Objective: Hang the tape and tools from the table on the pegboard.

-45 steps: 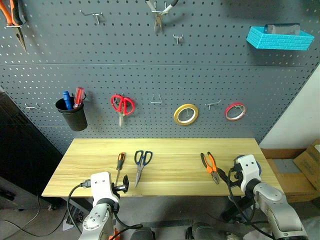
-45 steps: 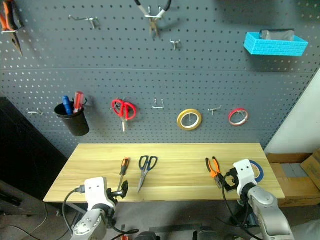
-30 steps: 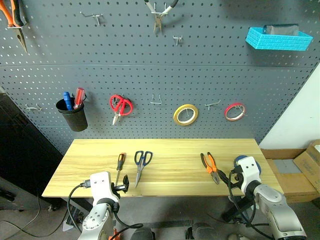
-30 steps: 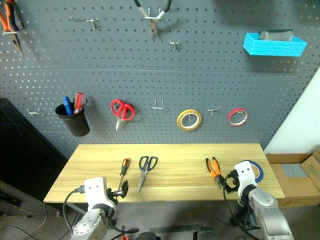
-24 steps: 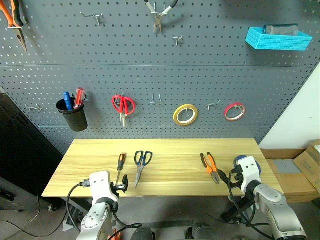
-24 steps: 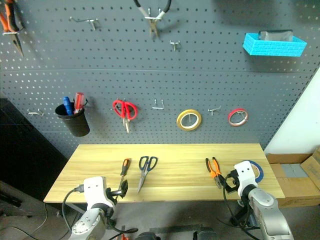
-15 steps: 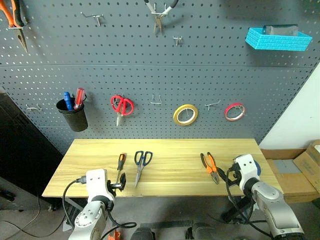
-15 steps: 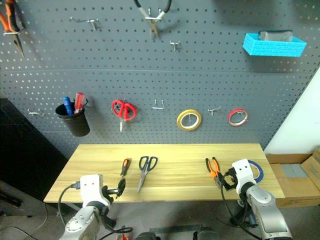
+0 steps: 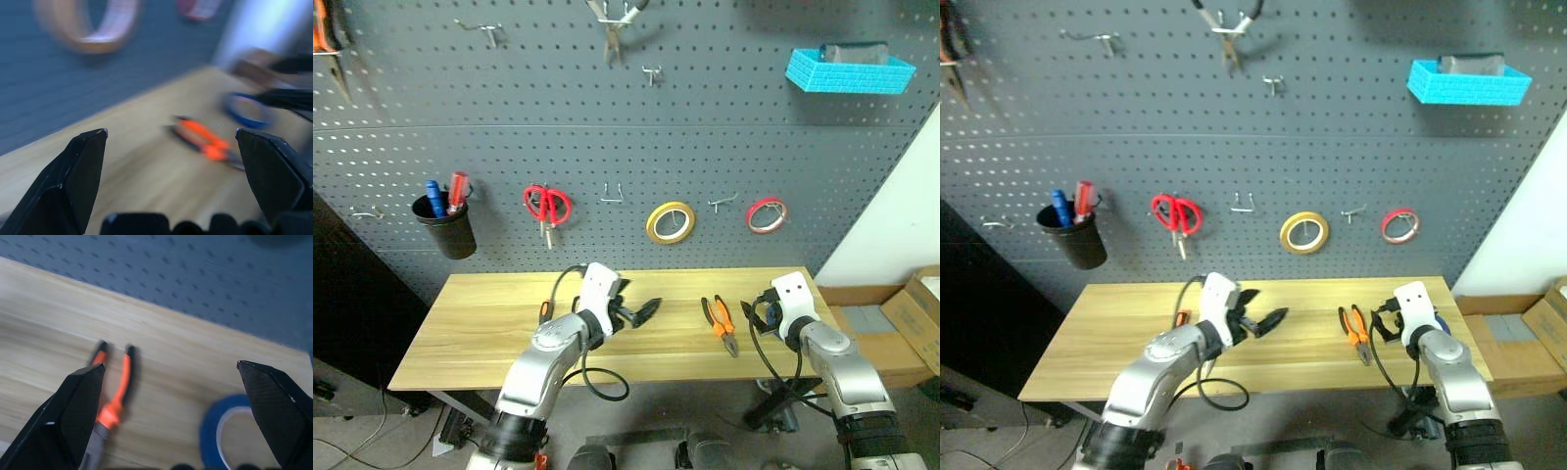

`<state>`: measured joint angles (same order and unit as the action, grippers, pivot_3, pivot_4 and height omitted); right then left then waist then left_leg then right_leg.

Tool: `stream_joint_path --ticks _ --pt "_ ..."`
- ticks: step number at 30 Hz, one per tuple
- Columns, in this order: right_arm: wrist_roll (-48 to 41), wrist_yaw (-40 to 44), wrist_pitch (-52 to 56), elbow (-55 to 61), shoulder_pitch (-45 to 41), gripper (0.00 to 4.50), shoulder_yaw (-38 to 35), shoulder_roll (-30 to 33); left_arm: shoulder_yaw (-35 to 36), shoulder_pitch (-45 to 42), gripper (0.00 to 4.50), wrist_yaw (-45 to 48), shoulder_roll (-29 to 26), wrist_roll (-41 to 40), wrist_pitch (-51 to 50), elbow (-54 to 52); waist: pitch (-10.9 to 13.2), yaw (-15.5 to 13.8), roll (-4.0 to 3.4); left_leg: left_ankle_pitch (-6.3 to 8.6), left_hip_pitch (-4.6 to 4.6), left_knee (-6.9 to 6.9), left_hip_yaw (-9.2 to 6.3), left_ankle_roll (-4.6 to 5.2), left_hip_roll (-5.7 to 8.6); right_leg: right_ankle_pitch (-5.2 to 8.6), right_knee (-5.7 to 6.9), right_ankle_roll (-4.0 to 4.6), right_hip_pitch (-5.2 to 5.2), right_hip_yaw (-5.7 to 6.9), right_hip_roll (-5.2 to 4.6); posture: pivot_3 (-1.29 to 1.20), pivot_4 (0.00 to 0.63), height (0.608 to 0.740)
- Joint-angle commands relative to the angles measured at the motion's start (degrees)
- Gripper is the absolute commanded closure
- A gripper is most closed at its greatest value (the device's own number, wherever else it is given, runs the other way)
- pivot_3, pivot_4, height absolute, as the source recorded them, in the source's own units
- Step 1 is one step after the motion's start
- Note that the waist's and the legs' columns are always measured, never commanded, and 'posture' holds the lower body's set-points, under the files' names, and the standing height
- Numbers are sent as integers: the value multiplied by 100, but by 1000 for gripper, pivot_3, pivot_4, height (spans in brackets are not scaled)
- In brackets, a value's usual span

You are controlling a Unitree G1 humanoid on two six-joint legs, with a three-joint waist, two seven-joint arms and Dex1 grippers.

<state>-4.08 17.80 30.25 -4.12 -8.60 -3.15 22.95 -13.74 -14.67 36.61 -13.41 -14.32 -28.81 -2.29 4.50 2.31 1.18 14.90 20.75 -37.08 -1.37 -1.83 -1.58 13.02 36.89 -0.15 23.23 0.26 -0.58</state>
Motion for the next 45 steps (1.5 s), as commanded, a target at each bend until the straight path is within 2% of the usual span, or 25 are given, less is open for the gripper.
stream_joint_path --ticks 1,9,12,15,21,27,32,35,39,45 --pt "-159 -171 453 -42 -367 0 -325 -37 -616 -606 16 922 -86 169 399 436 119 75 -4 1 -4 4 3 1 0 3 4 5 -1 -9 5 -119 152 740" --pt "-184 441 166 -1143 -972 0 -66 50 -1097 -2002 16 1617 306 765 1367 2364 590 274 8 0 -5 7 4 16 -11 2 15 5 9 -87 46 -140 239 740" --pt "-134 666 -159 -1811 -1207 0 -2 104 -1112 -2330 16 1759 497 897 1583 2852 721 275 12 2 13 7 21 19 -10 -23 7 -39 29 -107 46 -130 262 740" --pt "-104 815 -452 -2425 -1399 0 18 128 -1063 -2500 16 1888 566 967 1677 3054 841 273 19 12 17 7 40 36 -9 -20 3 -56 39 -123 43 -108 279 740" --pt "228 806 -1400 -3768 -1794 0 85 463 -1010 -2382 16 2116 370 984 1482 2681 1026 249 51 19 23 9 49 47 -8 -13 4 -66 56 -133 38 -79 306 740" --pt "197 842 -1506 -3804 -1897 0 45 496 -985 -2269 16 2189 192 1018 1485 2612 1124 246 70 19 25 7 50 45 -7 -10 4 -73 59 -132 32 -89 315 740" --pt "56 848 -1201 -3228 -1853 0 -42 444 -887 -2464 16 2112 271 1035 1551 2859 1160 248 76 19 31 6 51 44 -7 -12 7 -77 66 -132 31 -86 311 740" --pt "-24 787 -1025 -2908 -1821 0 -90 414 -862 -2539 16 2100 305 1056 1617 2965 1166 247 69 18 90 4 48 43 -9 -14 15 -78 107 -129 32 -78 309 740" --pt "-34 737 -913 -2644 -1793 0 -145 404 -834 -2601 16 2088 347 1095 1698 3055 1178 230 53 18 102 4 42 42 -8 -14 9 -78 119 -124 30 -75 308 740" --pt "70 423 -1006 -3268 -1874 0 -268 508 -873 -2561 16 2301 404 1034 1657 2906 1181 207 54 18 104 4 44 42 2 -7 4 -89 123 -123 14 -71 306 740"
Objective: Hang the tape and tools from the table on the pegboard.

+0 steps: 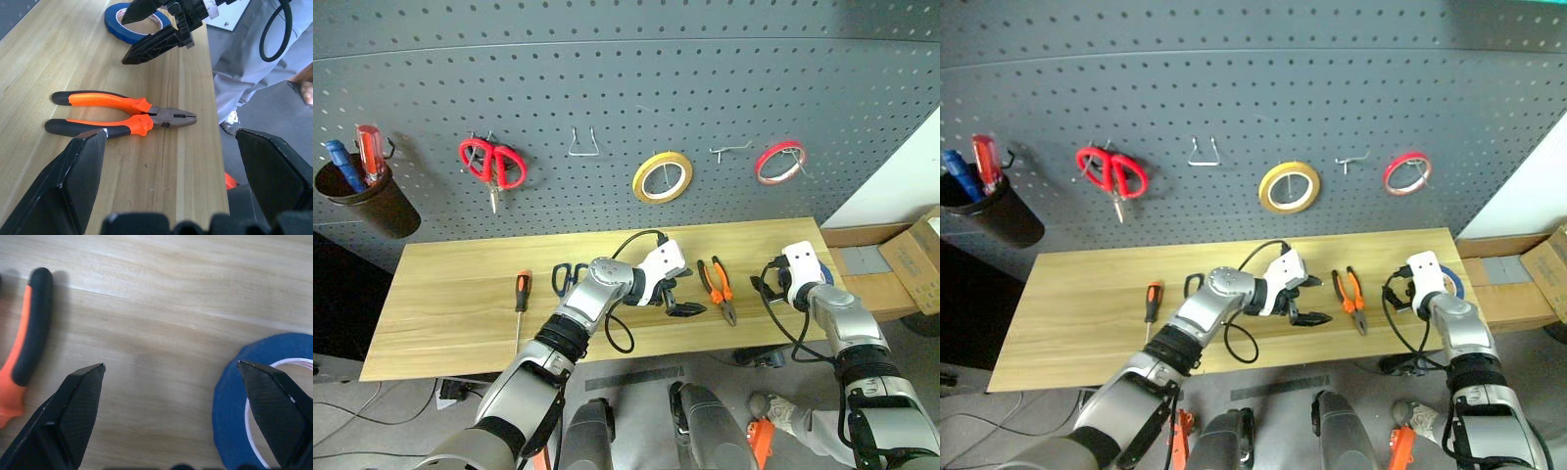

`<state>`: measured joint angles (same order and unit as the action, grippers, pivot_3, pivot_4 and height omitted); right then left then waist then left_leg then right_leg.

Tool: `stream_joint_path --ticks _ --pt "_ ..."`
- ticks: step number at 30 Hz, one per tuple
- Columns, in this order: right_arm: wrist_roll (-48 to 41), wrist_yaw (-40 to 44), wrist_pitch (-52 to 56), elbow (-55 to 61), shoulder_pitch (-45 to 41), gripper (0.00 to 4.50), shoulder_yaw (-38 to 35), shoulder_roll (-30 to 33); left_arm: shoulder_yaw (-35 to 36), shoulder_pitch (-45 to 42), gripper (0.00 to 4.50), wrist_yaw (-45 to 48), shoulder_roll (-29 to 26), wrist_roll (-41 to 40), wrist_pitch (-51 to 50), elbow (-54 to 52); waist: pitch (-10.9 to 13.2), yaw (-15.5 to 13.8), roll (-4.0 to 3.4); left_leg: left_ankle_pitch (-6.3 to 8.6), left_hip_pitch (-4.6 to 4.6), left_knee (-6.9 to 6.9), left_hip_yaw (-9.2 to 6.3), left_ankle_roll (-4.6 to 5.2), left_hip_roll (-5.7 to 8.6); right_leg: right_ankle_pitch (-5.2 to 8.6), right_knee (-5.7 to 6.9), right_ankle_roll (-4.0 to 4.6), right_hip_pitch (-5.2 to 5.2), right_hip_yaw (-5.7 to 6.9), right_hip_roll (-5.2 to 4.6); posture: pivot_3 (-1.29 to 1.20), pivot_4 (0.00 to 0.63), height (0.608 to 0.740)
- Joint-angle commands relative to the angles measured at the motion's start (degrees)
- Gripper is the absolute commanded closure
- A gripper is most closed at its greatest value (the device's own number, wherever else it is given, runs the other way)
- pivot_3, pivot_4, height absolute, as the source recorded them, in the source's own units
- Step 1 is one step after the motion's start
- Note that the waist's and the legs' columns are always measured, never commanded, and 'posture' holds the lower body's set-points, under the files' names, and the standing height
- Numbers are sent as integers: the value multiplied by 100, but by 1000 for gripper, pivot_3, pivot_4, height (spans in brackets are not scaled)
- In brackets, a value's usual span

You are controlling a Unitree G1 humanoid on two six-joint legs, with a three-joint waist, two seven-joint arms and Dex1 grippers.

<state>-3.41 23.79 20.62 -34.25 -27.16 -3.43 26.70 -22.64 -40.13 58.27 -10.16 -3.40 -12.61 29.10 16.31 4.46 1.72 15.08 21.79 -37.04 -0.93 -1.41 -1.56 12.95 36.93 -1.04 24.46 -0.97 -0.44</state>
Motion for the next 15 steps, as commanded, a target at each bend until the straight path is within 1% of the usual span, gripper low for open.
stream_joint_path --ticks 1,6,10,13,15 --pt "0 -221 -80 -369 -43 0 -270 156 12 -3 16 170 91 -76 8 -284 1 -15 1 0 1 0 0 0 1 1 0 -1 0 1 -4 -70 305 740" --pt "-79 -452 14 -742 -142 0 -479 169 7 10 16 216 135 -57 -51 -369 3 -23 1 0 2 -1 4 0 4 0 0 -4 0 -2 -6 -75 302 740" --pt "-186 -423 211 -786 -135 0 -594 79 2 7 16 255 147 -43 -63 -398 3 -17 1 0 4 1 3 0 1 1 1 -4 0 -1 -1 -75 299 740" --pt "-351 -210 478 -768 -118 0 -624 4 20 -35 16 280 159 -38 -71 -371 3 -15 2 0 5 0 2 0 0 1 2 -4 0 -1 1 -72 297 740" --pt "-458 104 714 -689 -72 0 -565 -36 35 -72 16 290 166 -42 -82 -345 2 -12 2 0 4 0 3 0 -1 1 2 -4 0 -2 1 -70 295 740"
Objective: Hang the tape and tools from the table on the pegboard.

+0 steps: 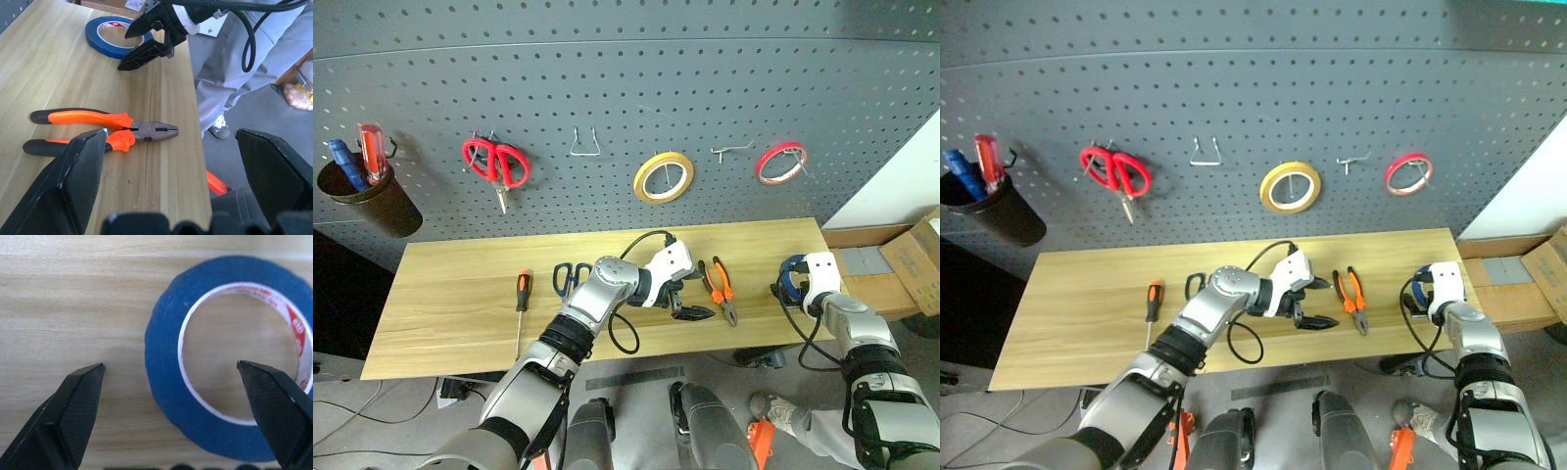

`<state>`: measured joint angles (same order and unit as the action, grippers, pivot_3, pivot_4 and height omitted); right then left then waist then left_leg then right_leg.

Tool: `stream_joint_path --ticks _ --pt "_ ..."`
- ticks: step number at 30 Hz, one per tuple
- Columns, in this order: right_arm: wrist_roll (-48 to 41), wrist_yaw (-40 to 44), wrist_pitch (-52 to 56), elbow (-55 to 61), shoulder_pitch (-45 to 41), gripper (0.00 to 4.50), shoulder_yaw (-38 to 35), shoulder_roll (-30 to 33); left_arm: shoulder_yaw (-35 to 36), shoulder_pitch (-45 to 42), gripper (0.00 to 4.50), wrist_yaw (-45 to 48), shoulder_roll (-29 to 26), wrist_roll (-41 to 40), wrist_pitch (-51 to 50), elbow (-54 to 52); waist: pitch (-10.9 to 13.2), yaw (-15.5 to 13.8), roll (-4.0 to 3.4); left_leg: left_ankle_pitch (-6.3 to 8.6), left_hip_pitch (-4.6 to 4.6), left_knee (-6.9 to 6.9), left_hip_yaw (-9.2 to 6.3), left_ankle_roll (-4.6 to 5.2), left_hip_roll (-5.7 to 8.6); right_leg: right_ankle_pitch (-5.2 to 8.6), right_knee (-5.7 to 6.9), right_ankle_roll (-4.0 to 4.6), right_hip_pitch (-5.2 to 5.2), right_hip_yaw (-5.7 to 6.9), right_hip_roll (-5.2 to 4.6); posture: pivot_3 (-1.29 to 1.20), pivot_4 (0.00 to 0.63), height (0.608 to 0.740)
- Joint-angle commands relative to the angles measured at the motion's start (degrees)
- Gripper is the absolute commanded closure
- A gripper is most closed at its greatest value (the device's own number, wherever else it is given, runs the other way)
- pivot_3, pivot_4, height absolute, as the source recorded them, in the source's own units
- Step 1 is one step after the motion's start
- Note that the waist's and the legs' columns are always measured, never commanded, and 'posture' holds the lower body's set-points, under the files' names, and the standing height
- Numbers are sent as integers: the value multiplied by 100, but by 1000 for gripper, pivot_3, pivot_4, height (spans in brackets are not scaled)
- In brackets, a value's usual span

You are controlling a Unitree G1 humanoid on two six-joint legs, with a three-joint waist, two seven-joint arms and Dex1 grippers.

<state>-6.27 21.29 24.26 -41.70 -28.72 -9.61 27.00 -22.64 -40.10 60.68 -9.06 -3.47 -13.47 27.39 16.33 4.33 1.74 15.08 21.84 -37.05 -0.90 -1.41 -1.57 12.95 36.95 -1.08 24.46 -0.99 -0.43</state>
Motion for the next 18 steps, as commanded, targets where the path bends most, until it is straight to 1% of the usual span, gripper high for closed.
stream_joint_path --ticks 1,2,5,6,7,10,13,14,15,16,18 --pt "-222 505 482 105 109 0 81 -81 43 -92 16 55 59 -40 -11 -162 0 5 1 0 -1 0 0 0 0 0 0 0 0 0 0 -70 295 740" --pt "-257 655 608 157 137 0 122 -84 45 -106 16 73 56 -48 -33 -158 -1 7 3 0 0 -1 0 0 0 0 0 0 -1 0 1 -70 295 740" --pt "-263 921 744 211 172 569 201 -66 57 -134 0 106 46 -55 -53 -140 -2 12 5 0 0 -2 -2 0 -1 -1 0 -1 -3 2 2 -64 291 740" --pt "-253 941 749 210 171 833 197 -63 63 -142 0 108 42 -55 -55 -138 -1 13 5 0 -1 -2 -2 0 -2 -1 1 -1 -3 2 3 -64 291 740" --pt "-232 952 727 187 158 1126 193 -56 70 -152 0 105 40 -53 -54 -131 -2 14 5 0 -1 -2 -2 0 -2 -1 1 -1 -3 2 3 -61 289 740" --pt "-96 928 486 32 94 2186 230 -12 104 -187 0 88 32 -56 -61 -121 -2 15 5 0 -1 -1 -2 0 -3 -1 1 -1 -3 2 4 -53 288 740" --pt "140 921 63 -121 73 3205 434 33 167 -223 0 15 38 -45 -47 -83 -3 13 6 0 -2 -2 -1 0 -2 -1 1 -1 -3 1 4 -41 275 740" --pt "207 936 -73 -175 65 3637 493 38 183 -243 0 -10 47 -45 -36 -47 -3 13 6 0 -2 -2 -1 0 -2 -1 1 -2 -3 1 4 -41 272 740" --pt "283 957 -221 -213 66 3884 555 49 192 -261 0 -27 53 -41 -20 -16 -4 13 7 0 -2 -2 0 0 -2 -1 1 -2 -3 1 4 -41 269 740" --pt "348 954 -362 -265 56 4059 598 66 201 -285 0 -42 62 -39 0 20 -5 14 9 0 -2 -2 -1 0 -2 -1 1 -2 -3 1 4 -42 259 740" --pt "392 928 -552 -381 5 4096 597 103 231 -352 0 -89 103 -39 58 130 -18 15 16 -1 -4 -2 0 -1 -3 -2 1 -3 -3 1 4 -56 239 740"
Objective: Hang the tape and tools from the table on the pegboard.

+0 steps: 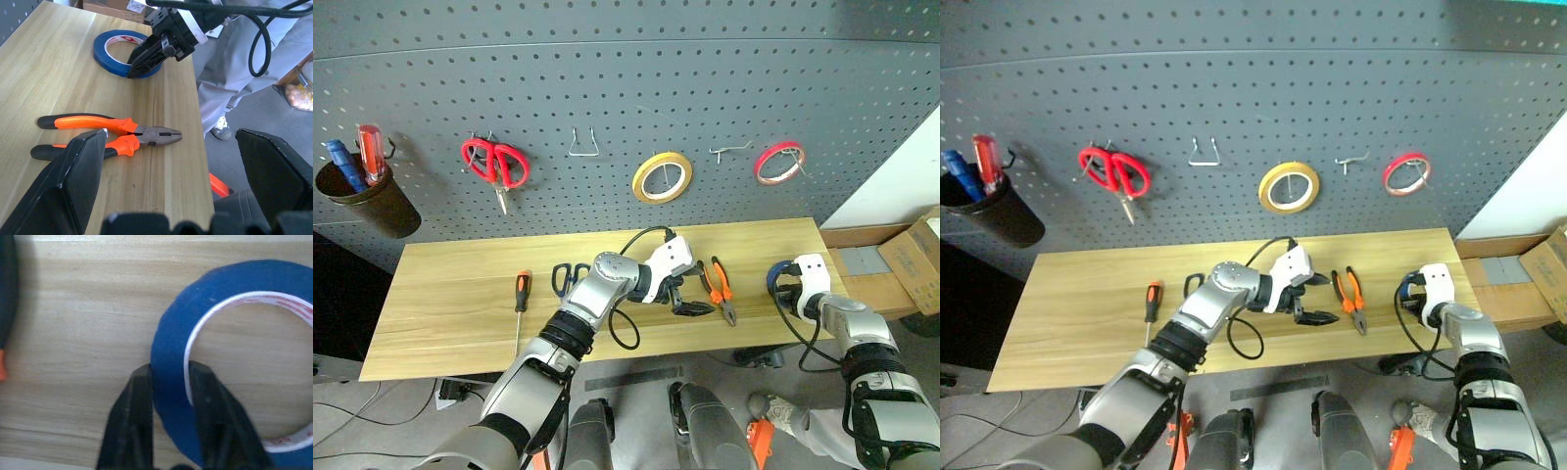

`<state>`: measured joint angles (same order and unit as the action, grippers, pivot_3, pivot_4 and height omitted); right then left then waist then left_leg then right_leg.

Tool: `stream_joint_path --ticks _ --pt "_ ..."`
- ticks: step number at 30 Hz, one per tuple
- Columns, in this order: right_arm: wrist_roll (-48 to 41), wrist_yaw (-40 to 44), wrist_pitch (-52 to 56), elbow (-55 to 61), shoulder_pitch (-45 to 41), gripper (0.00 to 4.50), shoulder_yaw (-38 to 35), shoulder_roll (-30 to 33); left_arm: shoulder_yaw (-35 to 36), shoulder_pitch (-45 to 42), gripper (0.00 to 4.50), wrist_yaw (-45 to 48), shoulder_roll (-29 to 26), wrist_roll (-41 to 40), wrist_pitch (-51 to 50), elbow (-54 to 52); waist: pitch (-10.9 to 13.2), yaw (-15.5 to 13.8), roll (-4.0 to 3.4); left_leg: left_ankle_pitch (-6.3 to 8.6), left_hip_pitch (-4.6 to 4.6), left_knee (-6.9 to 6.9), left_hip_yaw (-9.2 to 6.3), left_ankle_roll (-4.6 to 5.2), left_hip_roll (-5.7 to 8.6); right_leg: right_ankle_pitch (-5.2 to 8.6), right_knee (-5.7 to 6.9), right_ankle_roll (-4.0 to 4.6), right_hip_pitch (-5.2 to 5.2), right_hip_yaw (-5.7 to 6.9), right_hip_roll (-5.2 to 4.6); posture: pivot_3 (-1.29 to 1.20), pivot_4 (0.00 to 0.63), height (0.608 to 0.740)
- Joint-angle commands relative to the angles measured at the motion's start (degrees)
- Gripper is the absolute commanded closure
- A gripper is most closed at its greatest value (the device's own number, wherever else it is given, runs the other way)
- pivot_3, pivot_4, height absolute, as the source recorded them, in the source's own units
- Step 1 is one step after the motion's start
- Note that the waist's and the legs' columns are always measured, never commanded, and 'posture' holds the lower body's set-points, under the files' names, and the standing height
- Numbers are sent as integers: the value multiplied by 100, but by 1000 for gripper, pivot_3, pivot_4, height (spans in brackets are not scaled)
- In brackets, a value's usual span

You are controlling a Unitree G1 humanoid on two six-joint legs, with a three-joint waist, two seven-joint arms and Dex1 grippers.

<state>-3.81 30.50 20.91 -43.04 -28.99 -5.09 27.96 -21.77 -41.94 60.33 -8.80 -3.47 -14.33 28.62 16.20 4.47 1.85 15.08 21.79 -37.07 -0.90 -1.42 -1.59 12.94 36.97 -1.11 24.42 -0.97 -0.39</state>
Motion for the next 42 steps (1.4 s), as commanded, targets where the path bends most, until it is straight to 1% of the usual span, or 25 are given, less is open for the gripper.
stream_joint_path --ticks 1,2,4,5,8,9,10,11,12,15,16,17,18,19,21,22,24,25,27,29,33,34,38,42 --pt "185 -20 -311 -160 45 4096 148 57 182 -198 0 -79 92 -56 174 41 -8 3 8 0 0 -1 2 -1 0 -1 2 -1 0 1 0 -69 225 740" --pt "215 -30 -404 -145 38 4096 149 100 204 -233 0 -107 122 -61 210 102 -13 6 5 -1 2 -1 4 -2 1 -2 2 -3 0 1 0 -76 219 740" --pt "245 -83 -502 381 197 4097 138 212 266 -220 0 -130 166 -108 250 57 -24 6 -9 -3 0 -7 4 -5 3 -5 2 -8 0 1 -2 -104 193 740" --pt "239 -128 -487 853 367 4097 111 255 266 -159 0 -116 166 -113 292 -53 -34 7 -21 -4 0 -9 3 -6 4 -6 1 -9 1 1 -5 -122 175 740" --pt "297 -194 -466 2161 895 4097 92 350 241 53 0 -51 138 -150 304 -411 -76 18 -60 -6 22 -7 11 -12 8 -6 0 -10 27 -1 -13 -151 149 740" --pt "327 -256 -396 2896 1227 4097 90 336 257 227 0 -19 66 -216 233 -697 -113 18 -88 -15 34 -7 18 -30 11 -8 3 -12 46 0 -13 -173 126 740" --pt "327 -285 -366 3348 1454 4097 64 356 249 323 0 -36 64 -240 183 -855 -165 24 -101 -19 70 -8 24 -38 10 -11 8 -16 83 -2 -15 -182 115 740" --pt "427 -419 -278 4162 1845 4097 133 289 334 571 0 -20 -65 -371 -1 -1277 -224 33 -116 -23 91 -9 26 -46 10 -31 14 7 104 -4 -20 -188 106 740" --pt "473 -476 -269 4569 2077 4097 141 285 361 689 0 -66 -78 -426 -123 -1481 -299 39 -126 -23 106 -9 36 -49 11 -33 15 8 124 -2 -20 -197 96 740" --pt "1051 -866 -582 6003 2879 4097 745 20 753 1395 0 -292 -399 -822 -765 -2672 -476 75 -126 -21 112 3 52 -53 4 -33 17 8 139 -11 -13 -206 67 740" --pt "1241 -1024 -721 6323 3025 4097 997 -132 934 1648 0 -496 -504 -867 -912 -2991 -546 101 -119 -21 107 2 53 -53 2 -33 19 8 137 -13 -11 -205 54 740" --pt "1304 -1084 -852 6425 3094 4097 1063 -188 985 1756 0 -706 -497 -847 -1007 -3134 -635 145 -113 -20 104 3 53 -52 1 -30 20 4 137 -15 -7 -201 47 740" --pt "1405 -1174 -1057 6419 3109 4097 1093 -224 1016 1857 0 -933 -471 -806 -1074 -3257 -691 170 -113 -16 97 1 53 -47 -5 -20 22 -13 134 -19 -1 -196 35 740" --pt "1608 -1303 -1246 6372 2980 4097 1281 -329 1187 2031 0 -1128 -524 -835 -1166 -3448 -723 200 -110 -13 81 -3 50 -40 -4 -17 21 -20 113 -18 0 -192 29 740" --pt "1851 -1466 -1595 6130 2538 4097 1565 -519 1495 2277 0 -1470 -585 -923 -1331 -3745 -781 267 -83 -14 22 -12 62 -35 4 -44 -2 -48 57 -26 -2 -180 15 740" --pt "1858 -1497 -1717 5950 2282 4097 1604 -603 1596 2332 0 -1604 -592 -943 -1365 -3803 -799 348 -62 -17 3 -26 66 -29 4 -62 -7 -50 29 -29 -2 -171 7 740" --pt "1770 -1465 -1986 5469 1811 4097 1529 -623 1674 2267 0 -1859 -516 -907 -1341 -3698 -864 414 -34 -16 -25 -92 23 -27 -2 -52 -23 -20 -36 3 3 -160 0 740" --pt "1771 -1418 -2121 5212 1593 4097 1531 -595 1707 2212 0 -1949 -492 -892 -1303 -3601 -888 452 -26 -16 -29 -95 8 -28 4 -52 -34 -20 -50 6 3 -156 0 740" --pt "1673 -1279 -2348 4663 1209 4097 1492 -533 1701 2050 0 -2056 -427 -870 -1197 -3406 -933 495 -20 -16 -44 -90 -17 -28 3 -64 -97 -23 -108 19 10 -151 0 740" --pt "1499 -1117 -2533 4095 824 4097 1411 -491 1669 1838 0 -2116 -339 -874 -1095 -3216 -982 506 -1 -23 -54 -91 -23 -16 10 -78 -104 -28 -132 6 10 -143 0 740" --pt "1126 -696 -2786 3006 17 4097 1236 -398 1625 1404 0 -2114 -216 -882 -827 -2781 -1012 506 -9 -32 -58 -84 -11 -2 23 -99 -86 -29 -129 -21 16 -132 0 740" --pt "1038 -577 -2838 2772 -155 4097 1206 -371 1637 1315 0 -2110 -192 -890 -767 -2686 -1016 500 -15 -30 -56 -78 -9 -1 21 -111 -84 -51 -125 -26 22 -131 0 740" --pt "875 -184 -3168 2023 -687 4097 1181 -274 1641 1092 0 -2098 -145 -883 -561 -2368 -1047 480 -59 -15 -29 -70 -17 14 6 -105 -81 -20 -96 -26 42 -122 0 740" --pt "815 94 -3492 1554 -1036 4097 1203 -258 1663 1010 0 -2089 -134 -908 -446 -2229 -1050 472 -65 -9 -22 -60 -18 17 6 -106 -80 -10 -87 -29 41 -115 0 740"
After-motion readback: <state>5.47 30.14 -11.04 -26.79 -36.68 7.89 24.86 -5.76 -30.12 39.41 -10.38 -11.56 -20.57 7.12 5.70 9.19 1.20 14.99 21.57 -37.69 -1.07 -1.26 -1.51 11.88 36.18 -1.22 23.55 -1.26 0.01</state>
